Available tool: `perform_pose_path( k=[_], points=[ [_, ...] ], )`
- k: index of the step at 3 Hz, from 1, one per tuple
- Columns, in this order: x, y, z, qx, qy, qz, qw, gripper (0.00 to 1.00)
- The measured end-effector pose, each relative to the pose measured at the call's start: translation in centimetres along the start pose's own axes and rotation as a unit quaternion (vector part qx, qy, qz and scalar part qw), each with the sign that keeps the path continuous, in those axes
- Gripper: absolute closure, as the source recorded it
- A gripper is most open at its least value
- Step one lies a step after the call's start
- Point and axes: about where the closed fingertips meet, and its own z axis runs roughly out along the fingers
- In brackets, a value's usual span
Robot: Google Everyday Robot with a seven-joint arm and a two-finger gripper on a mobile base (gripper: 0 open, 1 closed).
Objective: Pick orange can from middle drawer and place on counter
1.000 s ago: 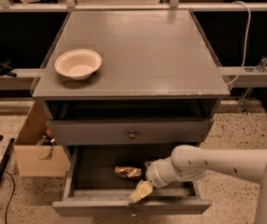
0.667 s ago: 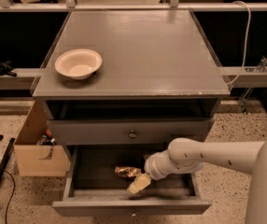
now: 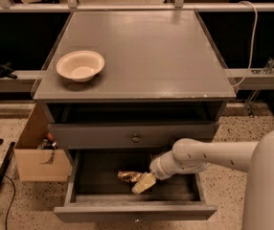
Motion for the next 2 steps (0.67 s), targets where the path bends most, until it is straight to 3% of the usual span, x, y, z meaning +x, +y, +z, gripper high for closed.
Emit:
perform_pose_path(
  k=[2],
  points=[
    [3.0,-2.0,3.2,0.014,-0.033,0.027,0.9990,0.00]
  ],
)
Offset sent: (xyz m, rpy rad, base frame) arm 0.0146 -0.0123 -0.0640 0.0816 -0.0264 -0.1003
